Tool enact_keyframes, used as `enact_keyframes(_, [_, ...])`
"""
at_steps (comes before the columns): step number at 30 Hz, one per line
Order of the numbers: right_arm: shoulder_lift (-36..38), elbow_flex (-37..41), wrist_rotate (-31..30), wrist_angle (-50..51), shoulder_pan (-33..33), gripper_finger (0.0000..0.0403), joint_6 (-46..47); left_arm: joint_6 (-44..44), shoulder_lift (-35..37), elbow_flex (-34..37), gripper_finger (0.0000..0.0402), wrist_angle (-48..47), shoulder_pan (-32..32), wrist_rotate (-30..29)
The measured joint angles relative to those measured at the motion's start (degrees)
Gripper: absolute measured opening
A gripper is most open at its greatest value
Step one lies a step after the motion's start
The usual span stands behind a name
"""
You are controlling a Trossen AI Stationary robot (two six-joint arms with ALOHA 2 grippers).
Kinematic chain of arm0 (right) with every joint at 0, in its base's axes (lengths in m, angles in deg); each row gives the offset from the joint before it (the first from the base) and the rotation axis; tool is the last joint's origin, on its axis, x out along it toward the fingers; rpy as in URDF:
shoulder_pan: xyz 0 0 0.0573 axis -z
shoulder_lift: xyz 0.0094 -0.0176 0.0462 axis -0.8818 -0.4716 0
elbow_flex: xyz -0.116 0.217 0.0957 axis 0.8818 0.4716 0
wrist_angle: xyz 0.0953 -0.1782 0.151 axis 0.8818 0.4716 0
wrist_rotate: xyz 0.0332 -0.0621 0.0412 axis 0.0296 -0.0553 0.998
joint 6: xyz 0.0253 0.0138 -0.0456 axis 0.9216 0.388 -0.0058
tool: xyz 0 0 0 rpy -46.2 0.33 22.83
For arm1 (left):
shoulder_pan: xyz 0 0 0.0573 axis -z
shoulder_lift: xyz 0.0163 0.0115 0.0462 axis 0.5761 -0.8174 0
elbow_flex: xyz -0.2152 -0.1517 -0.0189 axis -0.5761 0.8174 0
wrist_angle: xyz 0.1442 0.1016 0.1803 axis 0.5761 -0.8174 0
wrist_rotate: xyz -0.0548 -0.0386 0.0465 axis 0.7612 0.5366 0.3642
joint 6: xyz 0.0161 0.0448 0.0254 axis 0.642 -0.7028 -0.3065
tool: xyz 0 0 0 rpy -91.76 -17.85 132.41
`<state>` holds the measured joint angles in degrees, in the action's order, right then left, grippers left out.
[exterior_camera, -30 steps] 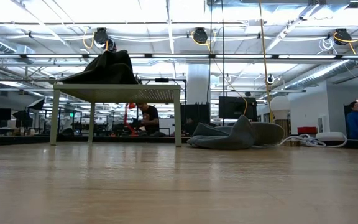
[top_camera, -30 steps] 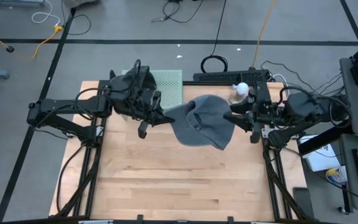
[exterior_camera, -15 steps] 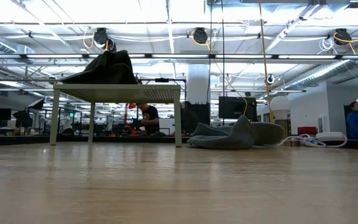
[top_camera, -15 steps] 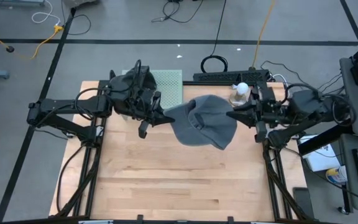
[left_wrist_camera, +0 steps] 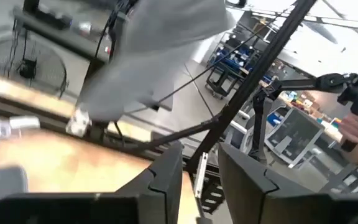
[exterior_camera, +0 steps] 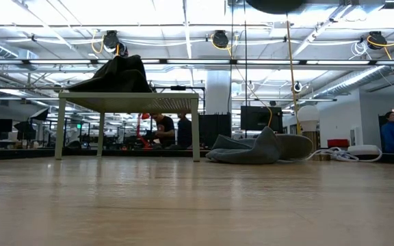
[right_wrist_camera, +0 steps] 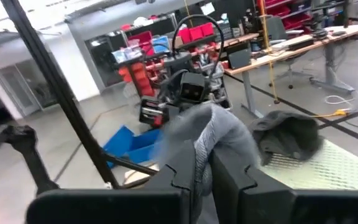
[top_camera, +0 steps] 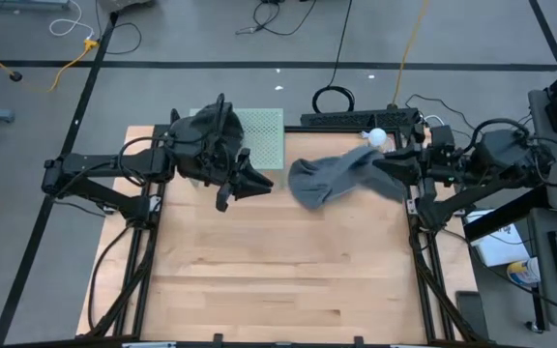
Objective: Pick & Place hat
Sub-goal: Put the gray cap on the shelf
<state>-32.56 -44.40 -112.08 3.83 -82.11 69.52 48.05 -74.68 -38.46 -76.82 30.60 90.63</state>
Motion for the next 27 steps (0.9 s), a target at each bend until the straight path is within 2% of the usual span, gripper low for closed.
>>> enact_keyframes(7, [-0.21, -0.02, -6.36, 4.25, 0.04, 0.0019, -5.86, 10.98, 0.00, 0.00, 0.0112, -3.61, 0.31, -0.36])
enact_keyframes(11, [-1.60, -0.02, -12.37, 5.00, 0.04, 0.0019, -11.75, 18.75, 0.00, 0.00, 0.0112, -3.73, 0.31, -0.82])
enact_keyframes(16, [-4.83, -0.04, -21.25, 4.92, 0.04, 0.0019, -19.78, 27.28, 0.50, 0.00, 0.0113, -3.31, 0.28, -6.07])
enact_keyframes(20, [-8.09, -0.04, -26.25, 3.84, 0.72, 0.0019, -24.95, 23.61, 2.89, 0.02, 0.0113, -2.94, 0.26, -10.18])
enact_keyframes(27, [-12.34, -0.04, -26.81, -1.29, 5.11, 0.0019, -28.72, 12.25, 11.19, 0.00, 0.0113, -3.99, 0.28, -13.42])
